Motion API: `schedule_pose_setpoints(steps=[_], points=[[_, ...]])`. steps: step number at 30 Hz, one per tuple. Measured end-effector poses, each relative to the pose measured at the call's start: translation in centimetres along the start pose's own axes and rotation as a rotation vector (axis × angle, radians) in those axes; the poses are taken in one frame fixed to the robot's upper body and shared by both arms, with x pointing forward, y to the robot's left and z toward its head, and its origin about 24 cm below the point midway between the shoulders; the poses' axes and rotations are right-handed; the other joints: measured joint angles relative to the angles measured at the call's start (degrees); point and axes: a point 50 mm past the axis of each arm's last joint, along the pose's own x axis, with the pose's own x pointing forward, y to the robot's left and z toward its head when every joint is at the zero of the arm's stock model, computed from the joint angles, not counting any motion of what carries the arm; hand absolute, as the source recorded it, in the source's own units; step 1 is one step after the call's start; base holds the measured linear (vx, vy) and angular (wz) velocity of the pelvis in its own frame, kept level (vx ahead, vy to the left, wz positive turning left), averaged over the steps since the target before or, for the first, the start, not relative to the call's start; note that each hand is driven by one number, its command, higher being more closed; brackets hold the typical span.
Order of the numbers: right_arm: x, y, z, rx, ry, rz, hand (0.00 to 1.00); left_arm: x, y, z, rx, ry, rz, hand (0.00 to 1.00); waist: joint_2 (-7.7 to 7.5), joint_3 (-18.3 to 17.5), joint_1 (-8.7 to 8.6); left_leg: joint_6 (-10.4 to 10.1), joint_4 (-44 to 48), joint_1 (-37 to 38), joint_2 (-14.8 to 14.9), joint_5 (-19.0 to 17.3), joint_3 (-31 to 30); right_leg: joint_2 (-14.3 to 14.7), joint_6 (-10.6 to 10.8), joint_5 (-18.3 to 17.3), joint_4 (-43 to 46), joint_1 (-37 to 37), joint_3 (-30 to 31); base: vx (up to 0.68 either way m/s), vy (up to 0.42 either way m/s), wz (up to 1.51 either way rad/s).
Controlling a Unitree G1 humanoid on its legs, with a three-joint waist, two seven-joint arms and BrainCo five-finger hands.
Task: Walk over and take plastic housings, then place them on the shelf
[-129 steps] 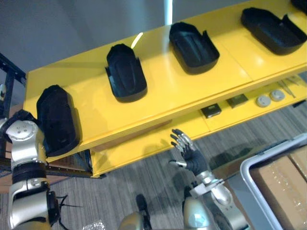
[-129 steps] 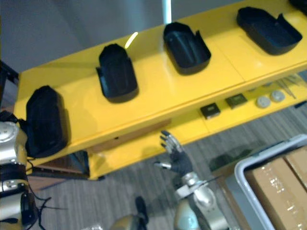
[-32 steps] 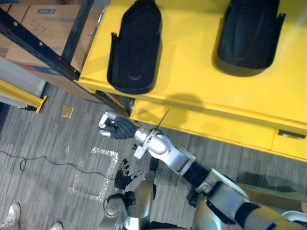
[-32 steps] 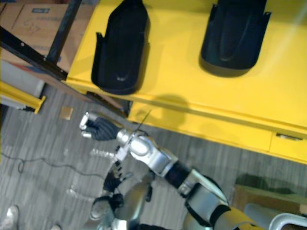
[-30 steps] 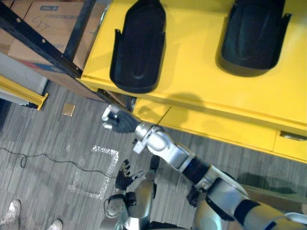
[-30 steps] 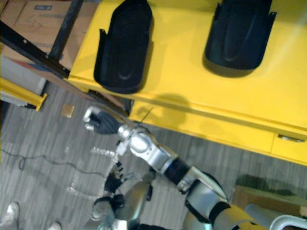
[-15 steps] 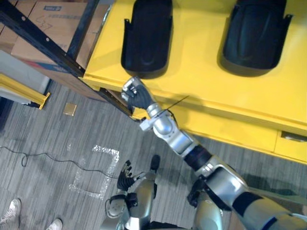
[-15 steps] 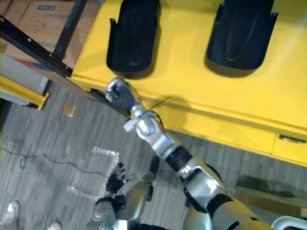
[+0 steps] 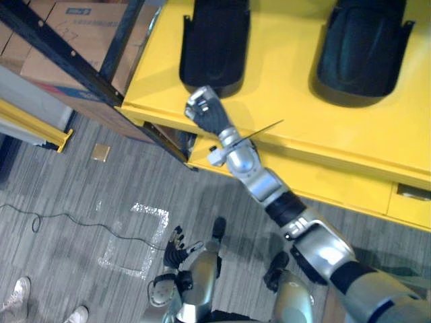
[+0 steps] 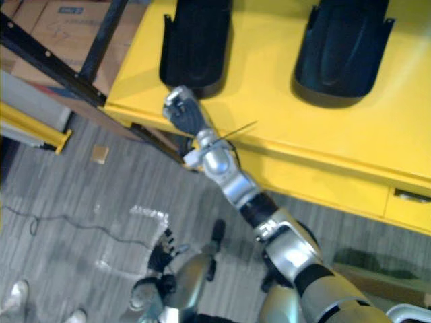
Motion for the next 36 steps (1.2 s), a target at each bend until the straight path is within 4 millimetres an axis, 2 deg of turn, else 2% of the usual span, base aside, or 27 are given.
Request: schedule_pose_setpoints(steps=[2, 4, 5, 7, 8, 10, 12, 16, 18, 21, 24, 26, 28, 33, 35, 36], points=[[-0.1, 1.0, 1.4, 0.044, -0.060, 0.050, 1.00, 0.0, -0.1, 0.0, 0.000, -0.004, -0.009, 0.00, -0.02, 0.0, -0.20, 0.0, -0.7, 1.6, 0.6, 0.0, 1.1, 0.7, -0.2, 0.7, -1.5, 1.5, 0.4, 0.04, -0.042, -0.24], [-0.9, 2.3, 4.2, 0.127, -0.176, 0.117, 1.00, -0.2, -0.3, -0.3, 0.006, 0.003, -0.025, 0.00, -0.58, -0.3, -0.89, -0.2, -2.0, 3.9, 1.3, -0.1, 2.3, 1.5, -0.2, 1.3, -3.5, 3.4, 1.3, 0.04, -0.034, -0.29], [-1.6, 3.1, 5.6, 0.186, -0.231, 0.149, 1.00, -0.3, -0.2, -0.6, 0.009, 0.017, -0.024, 0.00, -1.15, -0.9, -1.35, -0.2, -2.9, 5.0, 1.7, -0.1, 3.2, 2.1, -0.3, 1.8, -4.9, 4.2, 1.7, 0.03, -0.036, -0.38], [-3.3, 3.7, 6.3, 0.295, -0.252, 0.176, 1.00, -0.6, 0.1, -1.5, 0.014, 0.052, -0.013, 0.00, -2.65, -3.8, -1.52, -0.2, -4.3, 5.8, 2.0, -0.1, 5.1, 2.9, -0.2, 3.0, -7.0, 4.2, 3.2, 0.06, -0.018, -0.44], [-4.3, 3.8, 5.8, 0.354, -0.225, 0.174, 0.00, -0.7, 0.2, -1.9, 0.017, 0.067, -0.006, 0.00, -3.57, -5.1, -2.32, -0.1, -4.5, 6.9, 2.0, -0.2, 5.7, 3.1, -0.2, 3.7, -8.6, 5.6, 3.5, 0.09, -0.009, -0.32], [-5.5, 4.0, 4.6, 0.430, -0.151, 0.168, 0.00, -1.0, 0.5, -2.5, 0.026, 0.092, 0.010, 0.00, -4.95, -7.5, -3.84, -0.1, -4.5, 8.2, 2.2, -1.0, 6.7, 3.3, 0.2, 4.5, -10.7, 7.4, 4.0, 0.07, -0.005, -0.29], [-7.2, 4.0, 3.7, 0.534, -0.092, 0.152, 0.00, -1.3, 0.9, -3.3, 0.039, 0.118, 0.035, 0.00, -6.59, -10.8, -4.59, 0.0, -4.6, 9.2, 2.3, -1.8, 8.9, 3.8, 0.4, 5.6, -12.8, 8.0, 6.1, 0.06, 0.002, -0.48], [-10.7, 3.2, 1.8, 0.604, -0.008, 0.129, 0.00, -1.5, 1.2, -4.0, 0.081, 0.133, 0.069, 0.00, -7.87, -13.7, -6.40, 0.0, -5.0, 11.5, 2.6, -2.9, 11.7, 4.2, 0.6, 6.7, -14.8, 9.4, 8.6, 0.01, 0.008, -0.38], [-13.9, 2.5, -0.2, 0.656, 0.099, 0.081, 0.00, -1.7, 1.6, -4.8, 0.095, 0.165, 0.102, 0.00, -8.46, -16.0, -7.52, -0.3, -5.0, 12.1, 3.0, -3.3, 13.4, 4.6, 0.5, 7.0, -15.9, 9.5, 10.1, 0.00, 0.005, -0.38], [-18.0, 1.5, -2.5, 0.694, 0.247, -0.010, 0.00, -1.6, 1.9, -5.2, 0.113, 0.186, 0.116, 0.00, -8.53, -17.3, -8.92, -0.4, -5.0, 12.3, 3.8, -3.4, 14.8, 5.2, 0.1, 7.7, -16.7, 9.1, 11.7, 0.00, -0.012, -0.29], [-21.3, 1.3, -3.8, 0.708, 0.366, -0.089, 0.00, -1.2, 2.2, -5.2, 0.128, 0.186, 0.119, 0.00, -8.48, -17.3, -10.00, -0.9, -5.0, 13.2, 4.3, -3.5, 16.2, 5.8, 0.0, 7.8, -16.8, 9.2, 12.7, 0.00, -0.028, -0.23], [-22.3, 1.6, -4.4, 0.714, 0.405, -0.118, 0.00, -1.4, 2.5, -5.5, 0.140, 0.204, 0.120, 0.00, -8.43, -17.6, -11.14, -1.1, -5.0, 13.7, 4.4, -3.6, 16.5, 6.1, 0.0, 7.9, -17.0, 9.6, 13.0, 0.01, -0.012, -0.16], [-23.3, 2.3, -5.4, 0.697, 0.474, -0.150, 0.00, -1.2, 2.7, -5.4, 0.156, 0.201, 0.115, 0.00, -8.40, -18.5, -11.22, -1.3, -5.0, 13.8, 4.7, -3.7, 16.7, 6.5, -0.1, 8.0, -17.5, 9.8, 13.1, 0.02, -0.012, -0.06], [-27.2, 2.9, -9.8, 0.588, 0.771, -0.395, 0.00, -1.4, 3.4, -6.1, 0.192, 0.242, 0.118, 0.00, -8.14, -20.4, -11.19, -1.7, -5.0, 14.6, 4.8, -4.2, 18.2, 6.8, -0.3, 8.3, -18.1, 10.0, 14.6, 0.03, 0.002, -0.15], [-31.1, 3.2, -11.9, 0.556, 0.966, -0.538, 0.00, -1.9, 4.0, -7.3, 0.223, 0.304, 0.134, 0.00, -7.96, -20.5, -11.38, -1.7, -5.0, 15.6, 4.8, -4.7, 19.7, 6.9, -0.2, 8.5, -18.5, 10.2, 16.0, 0.03, 0.020, -0.29], [-32.1, 3.2, -12.3, 0.549, 1.015, -0.568, 0.00, -2.1, 4.2, -7.6, 0.223, 0.324, 0.141, 0.00, -7.92, -20.5, -11.47, -1.8, -5.0, 15.9, 4.8, -4.9, 20.1, 6.9, -0.3, 8.6, -18.5, 10.3, 16.3, 0.04, 0.027, -0.29]])
